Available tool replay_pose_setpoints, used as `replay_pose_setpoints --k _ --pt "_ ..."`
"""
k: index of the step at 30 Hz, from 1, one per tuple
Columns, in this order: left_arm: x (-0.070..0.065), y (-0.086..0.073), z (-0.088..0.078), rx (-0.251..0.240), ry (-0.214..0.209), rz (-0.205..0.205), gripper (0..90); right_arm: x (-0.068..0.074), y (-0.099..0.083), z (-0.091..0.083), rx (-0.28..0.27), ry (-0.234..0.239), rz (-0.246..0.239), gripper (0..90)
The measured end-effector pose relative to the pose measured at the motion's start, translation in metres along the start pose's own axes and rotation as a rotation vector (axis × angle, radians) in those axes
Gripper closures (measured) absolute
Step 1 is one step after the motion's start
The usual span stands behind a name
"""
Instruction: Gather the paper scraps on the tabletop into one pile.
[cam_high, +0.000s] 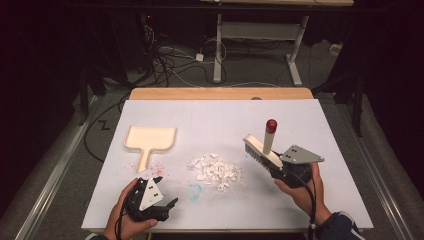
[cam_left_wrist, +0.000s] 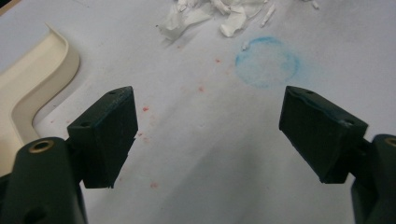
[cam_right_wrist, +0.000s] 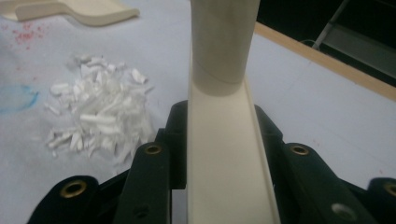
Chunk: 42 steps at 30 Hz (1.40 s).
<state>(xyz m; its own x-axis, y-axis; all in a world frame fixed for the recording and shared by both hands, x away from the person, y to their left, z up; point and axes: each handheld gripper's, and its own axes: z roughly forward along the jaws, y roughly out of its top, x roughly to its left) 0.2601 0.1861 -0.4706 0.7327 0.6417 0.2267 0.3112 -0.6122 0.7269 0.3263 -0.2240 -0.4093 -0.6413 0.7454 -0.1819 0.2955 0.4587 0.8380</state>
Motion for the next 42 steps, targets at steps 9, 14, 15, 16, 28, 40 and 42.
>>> replay_pose_setpoints --k 9,14,15,16,28,40,42 --pt "0.000 0.001 0.002 0.010 -0.003 0.006 18.6 0.007 -0.018 -0.012 0.082 0.073 -0.027 68.3" --pt "0.000 0.001 0.003 0.006 -0.015 -0.001 18.9 0.023 -0.018 -0.002 0.111 0.172 -0.029 68.3" --pt "0.000 0.001 0.003 0.006 -0.015 -0.001 18.9 0.027 -0.016 0.001 0.109 0.177 -0.054 68.3" --pt "0.001 0.002 0.003 0.003 -0.019 -0.003 18.9 0.031 -0.014 0.003 0.103 0.180 -0.066 68.3" --pt "0.006 -0.002 0.000 -0.001 -0.003 -0.018 18.9 0.030 0.011 0.006 0.038 0.187 -0.095 68.3" --pt "0.017 -0.010 -0.023 -0.056 0.115 -0.110 17.1 0.065 0.040 0.020 -0.095 0.300 -0.027 68.2" --pt "0.019 -0.013 -0.028 -0.074 0.126 -0.131 17.1 0.083 0.045 0.032 -0.092 0.317 -0.033 68.2"
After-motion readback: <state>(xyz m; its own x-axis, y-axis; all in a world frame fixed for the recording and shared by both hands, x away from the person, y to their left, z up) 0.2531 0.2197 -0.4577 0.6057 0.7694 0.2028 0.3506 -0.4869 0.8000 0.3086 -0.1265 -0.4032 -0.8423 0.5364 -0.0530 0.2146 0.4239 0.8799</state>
